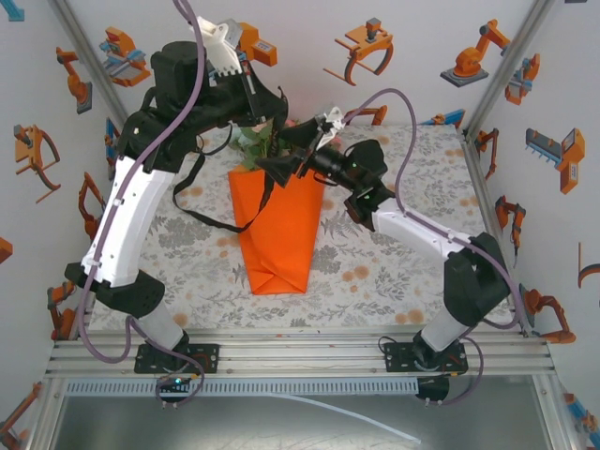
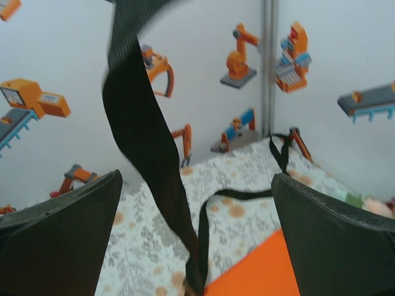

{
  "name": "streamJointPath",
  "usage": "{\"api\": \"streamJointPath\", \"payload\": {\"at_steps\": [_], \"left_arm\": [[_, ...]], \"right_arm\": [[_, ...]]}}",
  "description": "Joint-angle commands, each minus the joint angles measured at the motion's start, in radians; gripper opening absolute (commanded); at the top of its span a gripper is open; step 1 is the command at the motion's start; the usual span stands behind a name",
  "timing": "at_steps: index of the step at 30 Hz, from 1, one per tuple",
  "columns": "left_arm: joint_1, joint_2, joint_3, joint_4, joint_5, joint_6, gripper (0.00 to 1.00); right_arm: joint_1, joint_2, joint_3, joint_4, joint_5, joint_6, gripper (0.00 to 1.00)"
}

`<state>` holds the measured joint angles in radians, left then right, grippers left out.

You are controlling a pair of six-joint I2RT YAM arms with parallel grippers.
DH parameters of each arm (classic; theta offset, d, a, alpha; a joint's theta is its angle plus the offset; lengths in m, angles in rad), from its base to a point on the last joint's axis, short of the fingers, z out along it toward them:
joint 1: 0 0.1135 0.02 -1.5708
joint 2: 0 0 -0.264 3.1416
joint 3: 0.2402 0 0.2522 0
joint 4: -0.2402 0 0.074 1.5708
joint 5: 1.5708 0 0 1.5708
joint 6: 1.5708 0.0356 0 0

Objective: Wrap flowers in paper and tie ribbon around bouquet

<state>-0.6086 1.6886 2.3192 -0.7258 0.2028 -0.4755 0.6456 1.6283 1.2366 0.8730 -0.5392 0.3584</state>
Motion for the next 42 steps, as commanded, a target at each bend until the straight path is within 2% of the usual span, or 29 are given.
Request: {"api": "streamJointPath", "payload": {"at_steps": [1,2,3,4,6,9,10,11,13,14,16,18,22,24,28,30,32,34,37,39,42], "left_arm": [[-0.005,-0.014,-0.007,0.043,0.001,-0.008,0.0],[-0.006,-0.011,-0.012,0.043,0.001,-0.009,0.0],[-0.006,-0.01,-0.015,0.047,0.006,-0.004,0.0],[-0.006,-0.008,-0.018,0.049,0.011,0.008,0.0],[-0.005,-0.007,-0.02,0.049,-0.013,0.044,0.07],[0.006,-0.026,-0.043,0.037,-0.152,0.115,0.46],[0.02,-0.04,-0.06,0.028,-0.221,0.147,0.54],[0.038,-0.058,-0.083,0.027,-0.28,0.172,0.57],[0.103,-0.103,-0.17,0.033,-0.434,0.215,0.6],[0.137,-0.119,-0.211,0.039,-0.498,0.235,0.6],[0.227,-0.135,-0.319,0.05,-0.626,0.265,0.6],[0.305,-0.123,-0.42,0.072,-0.708,0.289,0.6],[0.477,-0.038,-0.527,0.046,-0.659,0.23,0.57],[0.53,0.005,-0.555,0.052,-0.62,0.215,0.55],[0.598,0.122,-0.565,0.085,-0.559,0.189,0.52],[0.624,0.203,-0.533,0.086,-0.507,0.145,0.52],[0.645,0.289,-0.483,0.104,-0.473,0.096,0.54],[0.655,0.391,-0.401,0.133,-0.484,0.055,0.59],[0.656,0.54,-0.268,0.209,-0.498,0.054,0.63],[0.656,0.642,-0.156,0.239,-0.504,0.097,0.64],[0.662,0.786,0.027,0.26,-0.526,0.193,0.64]], "right_arm": [[0.002,0.014,0.076,0.152,-0.045,0.076,0.81],[0.0,0.016,0.082,0.146,-0.036,0.079,0.57],[-0.001,0.013,0.084,0.145,-0.025,0.083,0.18],[-0.004,0.004,0.078,0.139,0.003,0.097,0.0],[-0.013,-0.037,0.066,0.114,0.029,0.122,0.0],[-0.05,-0.164,0.031,-0.046,0.128,0.135,0.0],[-0.08,-0.219,0.022,-0.156,0.202,0.159,0.0],[-0.107,-0.284,0.027,-0.277,0.269,0.176,0.0],[-0.157,-0.425,0.085,-0.627,0.48,0.161,0.0],[-0.168,-0.466,0.099,-0.737,0.56,0.136,0.0],[-0.225,-0.576,0.04,-0.8,0.678,0.166,0.0],[-0.288,-0.638,0.007,-0.854,0.726,0.244,0.0],[-0.403,-0.706,-0.002,-1.032,0.888,0.326,0.0],[-0.477,-0.714,0.02,-1.107,0.928,0.355,0.0],[-0.637,-0.684,0.07,-1.24,0.917,0.441,0.0],[-0.674,-0.66,0.078,-1.287,0.908,0.504,0.0],[-0.676,-0.636,0.075,-1.325,0.903,0.548,0.0],[-0.676,-0.624,0.047,-1.302,0.842,0.553,0.0],[-0.676,-0.636,-0.058,-1.129,0.69,0.548,0.0],[-0.675,-0.639,-0.088,-1.074,0.639,0.545,0.0],[-0.676,-0.633,-0.086,-1.081,0.6,0.511,0.0]]}}
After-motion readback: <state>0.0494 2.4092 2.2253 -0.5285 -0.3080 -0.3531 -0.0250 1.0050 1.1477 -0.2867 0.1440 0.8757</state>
